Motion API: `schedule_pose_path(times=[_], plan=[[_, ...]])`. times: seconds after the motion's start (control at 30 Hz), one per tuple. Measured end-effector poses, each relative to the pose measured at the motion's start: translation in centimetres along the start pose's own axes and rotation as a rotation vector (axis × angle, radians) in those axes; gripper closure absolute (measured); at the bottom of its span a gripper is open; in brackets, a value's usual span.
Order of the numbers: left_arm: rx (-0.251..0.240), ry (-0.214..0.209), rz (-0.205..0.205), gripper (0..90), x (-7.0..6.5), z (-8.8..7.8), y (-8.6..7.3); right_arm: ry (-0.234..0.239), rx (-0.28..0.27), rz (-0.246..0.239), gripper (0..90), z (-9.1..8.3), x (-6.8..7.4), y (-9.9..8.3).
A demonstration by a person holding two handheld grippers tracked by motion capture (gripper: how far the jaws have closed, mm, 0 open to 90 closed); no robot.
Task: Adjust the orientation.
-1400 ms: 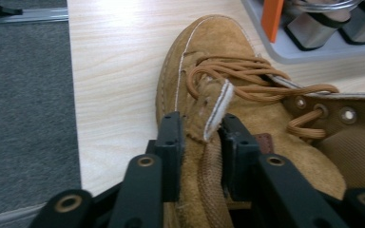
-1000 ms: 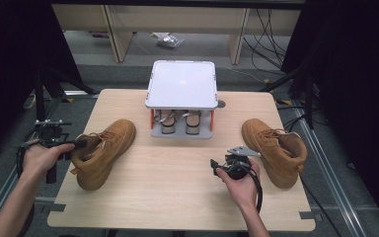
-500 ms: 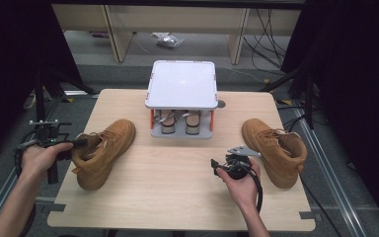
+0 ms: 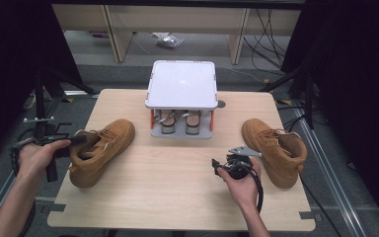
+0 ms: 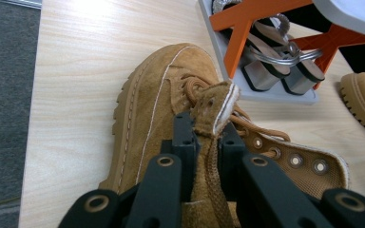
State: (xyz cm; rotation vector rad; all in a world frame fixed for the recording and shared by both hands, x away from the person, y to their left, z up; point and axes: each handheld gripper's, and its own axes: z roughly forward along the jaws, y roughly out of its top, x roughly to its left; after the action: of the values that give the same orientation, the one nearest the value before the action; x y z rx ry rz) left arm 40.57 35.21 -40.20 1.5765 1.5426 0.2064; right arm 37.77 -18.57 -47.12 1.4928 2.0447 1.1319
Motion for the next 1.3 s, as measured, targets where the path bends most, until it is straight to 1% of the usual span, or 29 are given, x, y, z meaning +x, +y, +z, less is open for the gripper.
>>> schedule_pose_path(times=[0.07, 0.1, 0.13, 0.17, 0.2, 0.23, 0.3, 0.33, 0.37, 0.4, 0.43, 0.47, 0.5, 0.53, 0.6, 0.63, 0.67, 0.73, 0.8, 0.83, 1.13, 1.23, 1.3], plan=[[-0.002, -0.007, -0.006, 82.4, 0.1, -0.1, 0.1, 0.007, 0.001, 0.007, 38.8, 0.0, 0.1, 0.0], [-0.011, -0.009, -0.008, 82.4, 0.1, -0.2, 0.2, 0.0, 0.003, -0.008, 38.8, 0.0, 0.0, 0.0], [-0.018, -0.017, -0.017, 82.4, 0.1, -0.4, 0.3, -0.005, 0.011, -0.007, 38.8, 0.0, 0.0, 0.0], [-0.018, -0.017, -0.017, 82.4, 0.1, -0.4, 0.3, -0.005, 0.011, -0.007, 38.8, 0.0, 0.0, 0.0], [-0.032, -0.022, -0.018, 82.4, 0.0, -0.5, 0.5, -0.002, 0.012, 0.005, 38.8, -0.1, 0.1, 0.0], [-0.034, -0.024, -0.02, 82.4, -0.1, -0.6, 0.7, -0.002, 0.013, 0.008, 38.8, -0.1, 0.1, 0.0], [-0.043, -0.028, -0.021, 82.4, -0.1, -0.7, 0.9, 0.003, 0.003, -0.002, 38.8, 0.0, -0.1, 0.0], [-0.048, -0.031, -0.024, 82.4, -0.2, -0.7, 1.0, -0.01, 0.008, -0.003, 38.8, 0.0, 0.0, 0.0], [-0.048, -0.031, -0.024, 82.4, -0.2, -0.7, 1.0, -0.012, 0.011, -0.006, 38.9, -0.2, -0.1, 0.0], [-0.052, -0.032, -0.026, 82.4, -0.2, -0.8, 1.1, -0.004, 0.002, -0.005, 38.8, 0.0, -0.1, 0.0], [-0.058, -0.035, -0.028, 82.4, -0.3, -0.8, 1.3, -0.016, 0.001, -0.006, 38.8, 0.0, -0.1, 0.0], [-0.058, -0.035, -0.028, 82.3, -0.3, -0.8, 1.3, -0.016, 0.001, -0.006, 38.8, 0.0, -0.1, 0.0], [-0.059, -0.037, -0.031, 82.3, -0.3, -0.8, 1.5, -0.015, 0.002, -0.005, 38.8, 0.0, -0.1, 0.0], [-0.062, -0.038, -0.032, 82.3, -0.3, -0.8, 1.6, -0.005, 0.004, -0.001, 38.8, -0.1, -0.1, 0.0], [-0.066, -0.041, -0.034, 82.3, -0.4, -0.8, 1.8, -0.01, 0.002, -0.002, 38.8, 0.0, -0.1, 0.0], [-0.077, -0.042, -0.03, 82.3, -0.5, -0.8, 2.0, -0.001, 0.003, 0.0, 38.8, 0.0, -0.1, -0.1], [-0.077, -0.042, -0.03, 82.3, -0.5, -0.8, 2.0, -0.001, 0.003, 0.0, 38.8, 0.0, -0.1, -0.1], [-0.091, -0.05, -0.036, 82.3, -0.5, -0.8, 2.3, 0.007, 0.002, 0.002, 38.8, 0.1, -0.2, -0.1], [-0.092, -0.052, -0.038, 82.4, -0.5, -0.8, 2.5, 0.008, 0.002, 0.002, 38.8, 0.1, -0.2, -0.1], [-0.103, -0.058, -0.045, 82.3, -0.5, -0.7, 2.6, -0.006, 0.01, -0.001, 38.8, 0.0, -0.1, 0.0], [-0.113, -0.054, -0.062, 82.3, -0.3, -0.6, 3.3, -0.012, 0.012, -0.006, 38.8, -0.1, -0.1, -0.1], [-0.126, -0.055, -0.064, 82.3, -0.3, -0.6, 3.5, 0.002, 0.001, -0.001, 38.8, 0.1, -0.1, -0.2], [-0.13, -0.053, -0.063, 82.3, -0.3, -0.7, 3.8, -0.001, 0.008, 0.0, 38.8, 0.1, -0.1, -0.2]])
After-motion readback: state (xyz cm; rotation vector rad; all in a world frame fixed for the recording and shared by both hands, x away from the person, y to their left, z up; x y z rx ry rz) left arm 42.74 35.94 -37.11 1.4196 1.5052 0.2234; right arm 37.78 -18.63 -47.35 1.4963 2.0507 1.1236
